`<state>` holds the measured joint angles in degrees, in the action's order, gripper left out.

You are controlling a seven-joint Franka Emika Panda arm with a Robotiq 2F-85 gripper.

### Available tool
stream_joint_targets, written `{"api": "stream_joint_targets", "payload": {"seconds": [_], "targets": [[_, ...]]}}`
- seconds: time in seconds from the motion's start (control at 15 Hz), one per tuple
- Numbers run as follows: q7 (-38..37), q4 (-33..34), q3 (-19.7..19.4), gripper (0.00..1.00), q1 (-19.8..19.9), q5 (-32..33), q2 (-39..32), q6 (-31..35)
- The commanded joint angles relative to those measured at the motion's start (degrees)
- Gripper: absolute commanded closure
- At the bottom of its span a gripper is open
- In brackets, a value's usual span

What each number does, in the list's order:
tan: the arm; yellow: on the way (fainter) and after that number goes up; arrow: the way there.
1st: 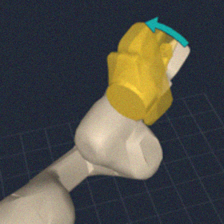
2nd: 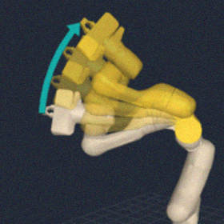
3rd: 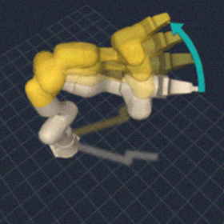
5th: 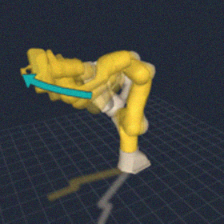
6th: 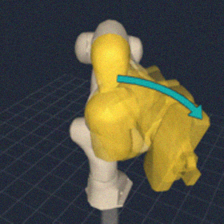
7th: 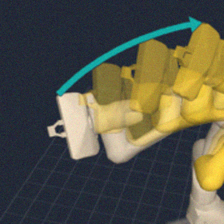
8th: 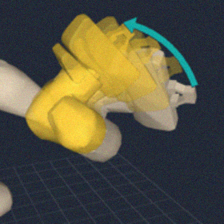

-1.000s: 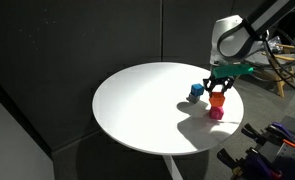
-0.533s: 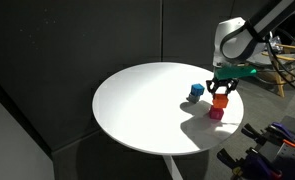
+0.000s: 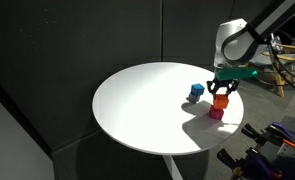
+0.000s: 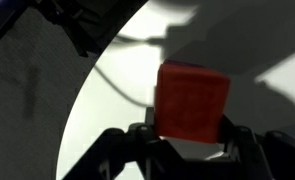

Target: Pick up the orange block and put it on mulberry pink block

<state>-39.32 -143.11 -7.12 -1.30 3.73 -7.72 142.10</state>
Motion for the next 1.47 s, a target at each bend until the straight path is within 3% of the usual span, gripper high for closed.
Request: {"api": "stream_joint_targets", "payload": {"seconds": [0.0,0.67,0.73,0.8,1.0,1.4], "targets": [[-1.7,-0.9,-0.2,0.68,0.5,2.5,0.2,2.1],[-1.7,-1.2,-0.8,0.68,0.2,3.1,-1.1,3.5],[-1.6,-1.2,-0.8,0.18,0.2,3.0,-1.1,3.4],[-1.5,-1.2,-0.8,0.18,0.2,2.9,-1.2,3.4],[-1.3,-1.3,-0.9,0.00,0.2,2.8,-1.0,3.2],[-0.7,-2.6,-0.4,0.00,0.1,2.7,3.2,0.5]]}}
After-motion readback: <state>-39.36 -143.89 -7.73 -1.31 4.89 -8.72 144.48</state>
